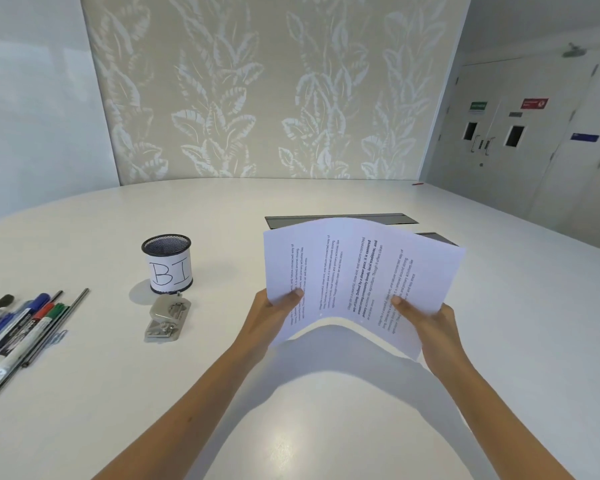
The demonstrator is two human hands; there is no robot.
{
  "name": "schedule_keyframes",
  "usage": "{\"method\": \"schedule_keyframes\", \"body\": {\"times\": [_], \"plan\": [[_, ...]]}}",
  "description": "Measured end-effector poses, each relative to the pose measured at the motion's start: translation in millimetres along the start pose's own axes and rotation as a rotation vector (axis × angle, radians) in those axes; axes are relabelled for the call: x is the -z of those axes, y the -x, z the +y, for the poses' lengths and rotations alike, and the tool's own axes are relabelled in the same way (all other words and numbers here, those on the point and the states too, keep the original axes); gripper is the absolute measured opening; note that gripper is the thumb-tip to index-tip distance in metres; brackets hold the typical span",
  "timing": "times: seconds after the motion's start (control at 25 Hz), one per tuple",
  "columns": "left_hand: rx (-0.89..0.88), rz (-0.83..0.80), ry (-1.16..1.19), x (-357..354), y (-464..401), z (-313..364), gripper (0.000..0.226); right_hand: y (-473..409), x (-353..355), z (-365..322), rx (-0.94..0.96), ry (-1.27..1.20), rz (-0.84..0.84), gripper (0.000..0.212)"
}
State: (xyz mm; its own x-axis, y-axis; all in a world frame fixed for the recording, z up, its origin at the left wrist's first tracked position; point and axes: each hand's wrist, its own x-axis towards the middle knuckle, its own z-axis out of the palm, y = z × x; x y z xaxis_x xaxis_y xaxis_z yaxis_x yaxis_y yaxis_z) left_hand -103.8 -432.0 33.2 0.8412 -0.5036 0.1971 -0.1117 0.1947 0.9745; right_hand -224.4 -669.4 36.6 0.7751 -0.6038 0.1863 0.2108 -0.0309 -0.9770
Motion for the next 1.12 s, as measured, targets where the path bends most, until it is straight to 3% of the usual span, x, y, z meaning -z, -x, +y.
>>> {"method": "schedule_keyframes", "body": {"times": [0.16,0.28,0.36,0.4,0.48,0.52,0.64,0.76,0.84,0.88,0.96,1.12], "plan": [[0.024,0.034,-0.093,-4.2,4.2,-11.1,0.019,4.0,1.7,15.2,-0.086,0.042,0.088,0.020],[-0.052,0.007,-0.164,-3.1,-3.9,3.4,0.014,-11.7,9.5,-18.2,0.132,0.068,0.253,0.060],[-0.103,-0.034,-0.256,0.6,-12.6,18.7,0.019,-24.8,20.8,-55.4,0.332,0.297,0.264,0.089],[-0.106,-0.065,-0.288,2.2,-17.5,26.8,0.025,-31.7,26.5,-74.0,0.411,0.496,0.207,0.091],[-0.065,-0.146,-0.317,4.4,-26.2,41.7,0.029,-40.1,32.3,-108.7,0.434,0.911,0.003,0.074],[-0.036,-0.189,-0.323,5.7,-30.9,47.9,0.027,-43.0,33.1,-123.4,0.374,1.003,-0.115,0.059],[0.006,-0.253,-0.324,7.0,-41.6,61.1,0.020,-51.2,32.9,-144.5,0.200,0.917,-0.345,0.026],[-0.061,0.031,-0.338,3.0,-50.3,59.4,0.035,-59.3,35.7,-133.3,0.143,0.771,-0.340,0.022],[-0.158,0.298,-0.512,-3.6,-52.5,48.6,0.050,-62.8,36.8,-106.0,0.067,0.620,-0.281,0.021],[-0.208,0.347,-0.617,-8.1,-51.2,41.2,0.054,-65.1,36.7,-88.7,0.014,0.567,-0.233,0.019],[-0.242,0.250,-0.813,-22.1,-47.1,23.9,0.056,-69.4,35.0,-52.4,-0.107,0.503,-0.128,0.021],[-0.018,-0.162,-1.226,-51.2,-43.2,-15.3,0.062,-77.8,27.6,8.6,-0.243,0.494,0.020,0.026]]}}
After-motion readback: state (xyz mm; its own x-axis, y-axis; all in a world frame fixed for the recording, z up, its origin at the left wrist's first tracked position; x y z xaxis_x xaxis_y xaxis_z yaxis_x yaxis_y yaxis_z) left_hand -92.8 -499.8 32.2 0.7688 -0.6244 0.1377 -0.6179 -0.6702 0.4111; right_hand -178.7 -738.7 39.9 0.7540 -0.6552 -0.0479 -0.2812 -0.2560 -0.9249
